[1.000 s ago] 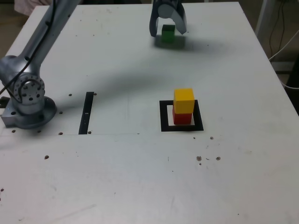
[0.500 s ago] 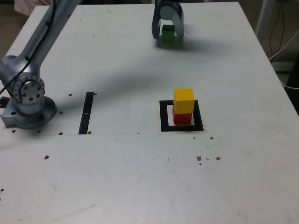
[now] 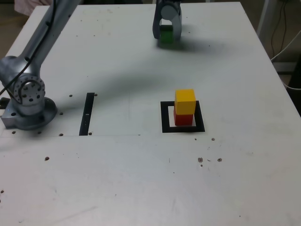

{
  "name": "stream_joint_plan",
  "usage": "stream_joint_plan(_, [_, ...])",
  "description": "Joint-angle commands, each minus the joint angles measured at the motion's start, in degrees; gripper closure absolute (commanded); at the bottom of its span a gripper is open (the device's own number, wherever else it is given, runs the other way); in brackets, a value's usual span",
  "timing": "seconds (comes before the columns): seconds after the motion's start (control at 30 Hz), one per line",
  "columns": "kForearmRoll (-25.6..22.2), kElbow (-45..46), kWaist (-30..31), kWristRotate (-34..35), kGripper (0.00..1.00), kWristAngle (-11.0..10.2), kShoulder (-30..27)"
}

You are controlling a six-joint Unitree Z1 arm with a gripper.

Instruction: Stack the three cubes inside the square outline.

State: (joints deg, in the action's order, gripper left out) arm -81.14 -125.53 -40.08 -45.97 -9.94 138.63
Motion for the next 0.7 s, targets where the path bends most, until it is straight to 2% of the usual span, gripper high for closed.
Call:
stream_joint_plan(0.0, [-0.7,0.1,0.4,0.3,0.88,-0.2,-0.8])
stream_joint_plan(0.33, [-6.2,-3.7,6.3,4.3,0.88,-0.4,-6.3])
stream_joint_plan(0.67, [-12.1,-4.0,16.3,12.3,0.88,2.3,-14.8])
